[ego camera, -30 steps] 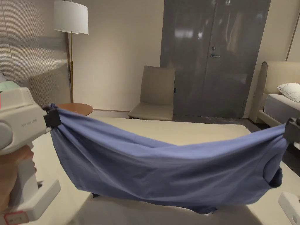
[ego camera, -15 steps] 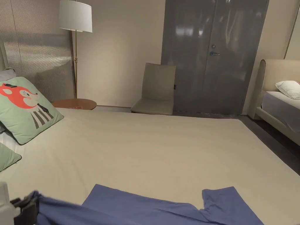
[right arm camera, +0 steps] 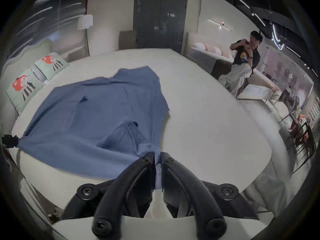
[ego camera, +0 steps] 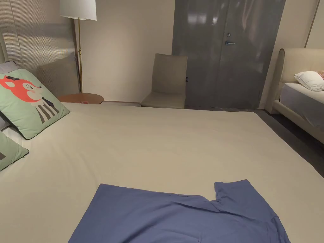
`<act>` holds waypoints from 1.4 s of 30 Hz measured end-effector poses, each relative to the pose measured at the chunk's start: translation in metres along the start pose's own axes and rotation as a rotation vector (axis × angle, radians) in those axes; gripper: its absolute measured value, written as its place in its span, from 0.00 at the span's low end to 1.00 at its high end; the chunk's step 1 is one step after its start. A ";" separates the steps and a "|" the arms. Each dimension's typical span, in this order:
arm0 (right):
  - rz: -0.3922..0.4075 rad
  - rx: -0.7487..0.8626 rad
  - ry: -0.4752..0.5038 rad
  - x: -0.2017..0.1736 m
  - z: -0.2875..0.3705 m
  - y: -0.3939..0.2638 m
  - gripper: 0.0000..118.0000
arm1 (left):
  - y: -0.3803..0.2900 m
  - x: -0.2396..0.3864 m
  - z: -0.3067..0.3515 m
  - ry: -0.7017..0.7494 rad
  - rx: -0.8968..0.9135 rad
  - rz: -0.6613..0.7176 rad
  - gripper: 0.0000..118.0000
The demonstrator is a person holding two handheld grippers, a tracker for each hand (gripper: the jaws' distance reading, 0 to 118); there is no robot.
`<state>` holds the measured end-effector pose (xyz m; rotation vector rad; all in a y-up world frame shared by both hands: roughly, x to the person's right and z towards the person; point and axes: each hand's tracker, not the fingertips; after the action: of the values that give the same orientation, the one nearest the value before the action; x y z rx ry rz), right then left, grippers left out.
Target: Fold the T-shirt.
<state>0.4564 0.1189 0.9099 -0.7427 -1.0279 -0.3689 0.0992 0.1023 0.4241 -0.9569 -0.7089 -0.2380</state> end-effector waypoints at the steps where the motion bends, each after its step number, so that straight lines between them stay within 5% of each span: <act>1: -0.003 -0.013 0.000 0.001 -0.004 -0.003 0.06 | -0.001 -0.004 -0.003 -0.008 -0.020 0.036 0.01; 6: 0.027 -0.035 -0.017 0.000 -0.014 -0.011 0.06 | -0.005 -0.009 -0.008 -0.015 -0.017 0.060 0.01; 8: 0.023 -0.036 -0.012 0.000 -0.012 -0.012 0.08 | -0.006 -0.002 -0.002 -0.013 0.000 0.031 0.11; 9: 0.009 -0.026 -0.006 0.000 -0.009 -0.010 0.23 | -0.004 0.002 0.002 0.002 0.007 0.005 0.36; 10: -0.009 -0.003 -0.010 0.000 -0.004 -0.007 0.49 | -0.002 0.007 0.009 0.005 0.018 -0.025 0.57; 11: -0.026 0.046 -0.017 0.001 0.003 -0.001 0.78 | 0.000 0.012 0.018 -0.010 0.040 -0.032 0.74; 12: -0.037 0.085 -0.018 0.002 0.008 0.004 0.94 | 0.004 0.017 0.026 -0.031 0.097 -0.026 0.84; 21: -0.093 0.572 -0.057 -0.052 0.089 0.091 0.90 | 0.069 0.102 0.109 -0.166 0.602 0.007 0.79; 23: -0.108 0.642 -0.081 -0.068 0.099 0.102 0.78 | 0.078 0.120 0.119 -0.146 0.679 -0.030 0.59; 26: -0.082 0.707 -0.088 -0.085 0.105 0.112 0.19 | 0.086 0.140 0.128 -0.131 0.737 -0.080 0.01; 30: -0.085 0.741 -0.107 -0.095 0.103 0.118 0.01 | 0.097 0.147 0.125 -0.167 0.732 -0.095 0.00; 42: -0.084 0.589 -0.069 -0.094 0.039 0.132 0.00 | 0.183 0.125 0.009 -0.168 0.451 -0.108 0.00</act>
<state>0.4649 0.2337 0.7897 -0.1834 -1.1600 -0.0973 0.2779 0.2285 0.3871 -0.5121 -0.9233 -0.0850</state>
